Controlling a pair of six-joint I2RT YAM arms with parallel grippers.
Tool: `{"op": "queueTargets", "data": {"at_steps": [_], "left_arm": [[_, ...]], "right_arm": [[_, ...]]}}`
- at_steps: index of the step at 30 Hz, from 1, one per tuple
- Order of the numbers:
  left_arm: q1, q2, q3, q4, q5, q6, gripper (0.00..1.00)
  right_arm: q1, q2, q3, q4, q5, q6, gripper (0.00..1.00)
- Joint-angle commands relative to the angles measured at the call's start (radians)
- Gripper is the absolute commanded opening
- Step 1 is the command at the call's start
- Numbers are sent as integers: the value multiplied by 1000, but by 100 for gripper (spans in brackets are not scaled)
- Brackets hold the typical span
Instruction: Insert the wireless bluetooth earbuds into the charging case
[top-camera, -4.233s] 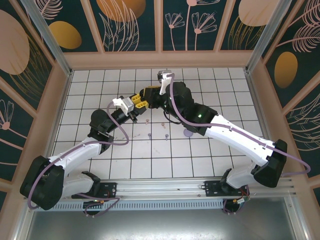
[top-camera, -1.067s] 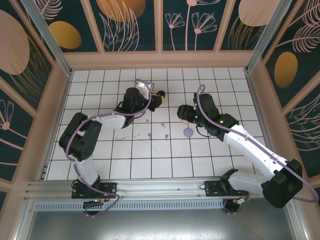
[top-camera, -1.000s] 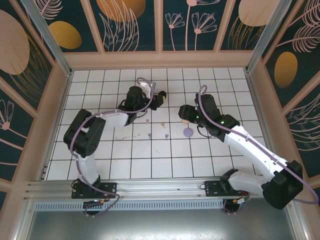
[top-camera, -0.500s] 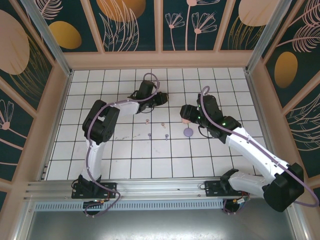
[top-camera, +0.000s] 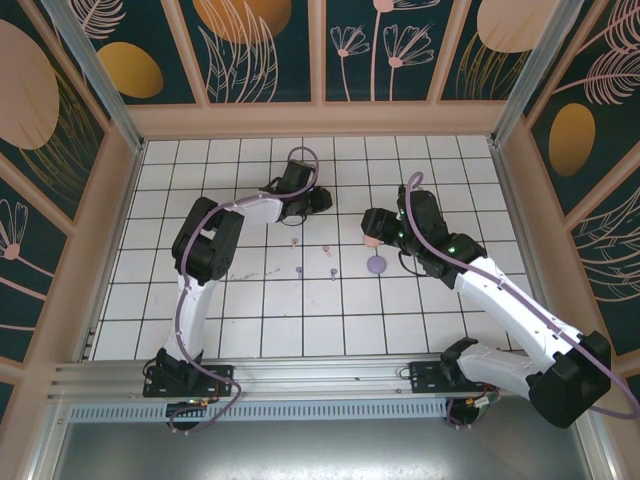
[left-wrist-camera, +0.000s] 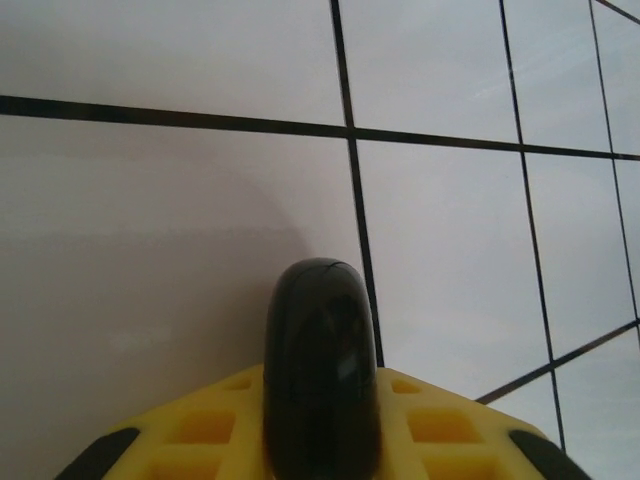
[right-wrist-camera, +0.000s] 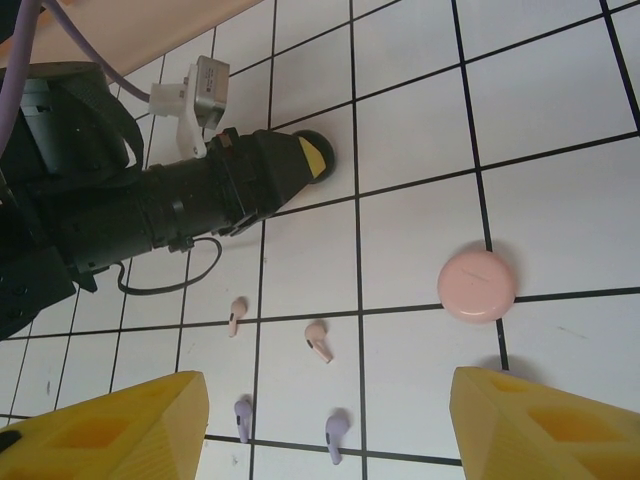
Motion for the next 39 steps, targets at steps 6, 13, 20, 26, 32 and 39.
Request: {"op": "queueTargets", "data": {"at_steps": [6,13,20,26,32,39], "left_arm": [[34,-15,-5,-82,-63,91,39],[55,-74,-11,-93,-85,162,52],[76,-131,-18,-123,-124,224,56],[81,-257,-85,-95,-194,297,56],[80,-486,-234,32,-269,353,56],[81,-744,-387,169,-344,395,60]], "right_arm": [[-10,-19,52,0,11,-26,72],[-11,-14,77,-25,33,-44,83],[-14,-17,89,-44,42,-55,91],[-17,-22,83,-57,81,-59,95],[-20,-17,61,-69,149,-82,99],[-20,-2,60,-74,249,-116,99]]}}
